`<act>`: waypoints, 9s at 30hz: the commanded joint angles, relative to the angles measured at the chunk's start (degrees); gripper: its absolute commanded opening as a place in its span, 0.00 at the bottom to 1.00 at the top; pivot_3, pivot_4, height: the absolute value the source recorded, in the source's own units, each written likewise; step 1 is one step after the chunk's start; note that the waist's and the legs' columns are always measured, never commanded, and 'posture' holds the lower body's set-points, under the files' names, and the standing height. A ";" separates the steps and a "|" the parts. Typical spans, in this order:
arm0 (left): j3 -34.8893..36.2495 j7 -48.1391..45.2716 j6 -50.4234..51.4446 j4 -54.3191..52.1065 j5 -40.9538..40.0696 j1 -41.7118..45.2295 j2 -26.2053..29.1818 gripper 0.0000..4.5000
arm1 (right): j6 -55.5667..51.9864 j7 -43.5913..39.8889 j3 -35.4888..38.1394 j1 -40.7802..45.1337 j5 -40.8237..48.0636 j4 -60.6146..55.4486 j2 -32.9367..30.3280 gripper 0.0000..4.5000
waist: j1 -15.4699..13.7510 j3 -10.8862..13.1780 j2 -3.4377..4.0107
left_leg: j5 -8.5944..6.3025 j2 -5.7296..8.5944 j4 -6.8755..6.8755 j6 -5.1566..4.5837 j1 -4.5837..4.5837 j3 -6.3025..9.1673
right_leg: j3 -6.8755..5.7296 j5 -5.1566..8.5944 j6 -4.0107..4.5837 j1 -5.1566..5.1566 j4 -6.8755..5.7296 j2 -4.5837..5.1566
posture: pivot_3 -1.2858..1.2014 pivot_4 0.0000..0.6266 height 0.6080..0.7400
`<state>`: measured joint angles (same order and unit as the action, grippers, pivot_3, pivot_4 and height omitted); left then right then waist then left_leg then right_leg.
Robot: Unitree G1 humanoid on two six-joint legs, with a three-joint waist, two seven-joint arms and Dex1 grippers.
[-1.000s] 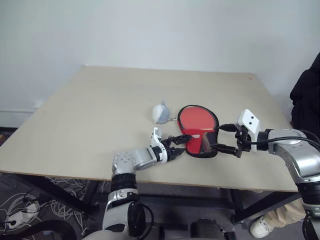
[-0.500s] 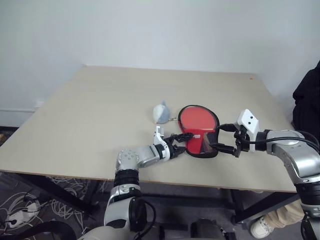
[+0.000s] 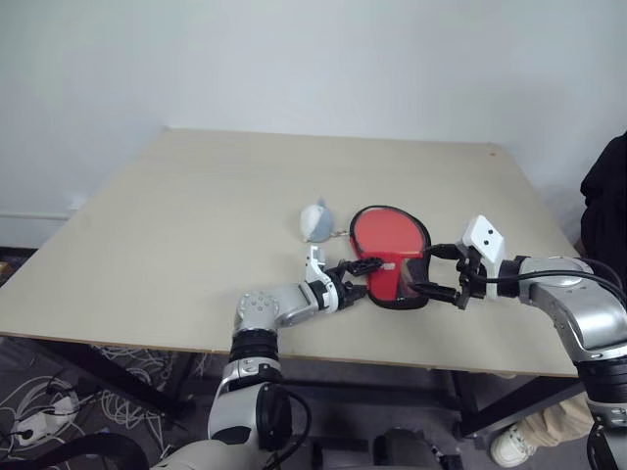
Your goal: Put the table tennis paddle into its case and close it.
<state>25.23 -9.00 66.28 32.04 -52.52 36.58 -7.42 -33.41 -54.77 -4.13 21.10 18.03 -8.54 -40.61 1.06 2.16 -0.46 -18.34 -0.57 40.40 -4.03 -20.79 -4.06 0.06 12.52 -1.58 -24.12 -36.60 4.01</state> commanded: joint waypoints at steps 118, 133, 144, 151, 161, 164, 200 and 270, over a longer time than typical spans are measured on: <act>-8.32 -10.75 -11.78 -41.92 -24.88 -27.77 56.03 0.97 | 0.29 5.99 -10.72 5.77 -1.98 -0.13 14.79 1.00 | 0.29 0.17 0.16 | 0.35 0.03 -0.69 0.74 0.11 -0.08 | -0.05 -0.21 0.21 -0.31 0.02 0.10 | 0.52 0.00 1.00; -12.08 -11.82 -16.21 -31.63 -6.87 -17.17 41.42 0.97 | 7.81 9.67 -17.26 10.34 -9.24 15.28 25.95 1.00 | 0.34 0.20 -0.03 | 0.52 0.01 -0.74 0.80 0.11 -0.03 | -0.05 -0.25 0.30 -0.30 0.00 -0.10 | 0.52 0.00 1.00; -14.17 -14.77 -20.33 -28.52 4.18 -16.44 36.49 0.97 | 10.92 10.21 -17.41 11.31 -11.75 23.34 30.09 1.00 | 0.34 0.19 -0.05 | 0.53 -0.01 -0.74 0.76 0.10 0.06 | -0.03 -0.27 0.32 -0.32 -0.01 -0.08 | 0.52 0.00 1.00; -14.73 -15.74 -23.13 -25.63 9.45 -13.57 32.99 0.97 | 14.56 11.12 -17.97 10.70 -13.57 28.06 32.40 1.00 | 0.35 0.16 -0.08 | 0.54 -0.02 -0.73 0.75 0.12 0.07 | -0.02 -0.31 0.36 -0.32 -0.04 -0.09 | 0.52 0.00 1.00; -16.87 -18.45 -25.29 -22.83 15.02 -10.69 30.08 0.97 | 17.10 11.59 -16.94 10.91 -14.54 31.61 34.33 1.00 | 0.53 0.15 -0.10 | 0.55 -0.05 -0.73 0.74 0.16 0.06 | 0.00 -0.33 0.40 -0.30 -0.08 -0.10 | 0.52 0.00 1.00; -17.19 -19.22 -25.45 -22.46 16.19 -10.24 30.06 0.97 | 16.91 11.50 -16.94 10.68 -14.51 31.23 34.44 1.00 | 0.53 0.14 -0.11 | 0.55 -0.06 -0.73 0.73 0.15 0.07 | 0.00 -0.34 0.39 -0.31 -0.08 -0.10 | 0.52 0.00 1.00; -18.37 -18.02 -23.94 -15.41 25.16 -8.06 25.45 0.26 | 12.32 11.16 -17.41 7.19 -13.88 24.03 34.50 1.00 | 0.50 0.10 -0.15 | 0.55 -0.29 -0.71 0.70 0.16 0.14 | 0.00 -0.34 0.39 -0.29 -0.11 -0.03 | 0.52 0.00 1.00; -14.10 -13.41 -56.59 37.76 39.32 30.27 2.59 0.12 | 13.01 10.11 -21.06 3.78 -16.49 22.07 33.51 1.00 | 0.35 0.10 -0.23 | 0.48 -0.03 -0.60 0.26 0.07 0.18 | -0.14 -0.43 0.44 -0.25 -0.04 -0.15 | 0.52 0.00 1.00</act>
<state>11.79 -20.78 11.13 71.11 -13.65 63.71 -3.66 -19.55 -43.96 -23.45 25.76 2.20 12.92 -7.11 1.41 2.25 -0.68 -17.86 -0.60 39.80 -3.77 -20.73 -3.88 -0.08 12.09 -1.14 -24.37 -36.64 3.86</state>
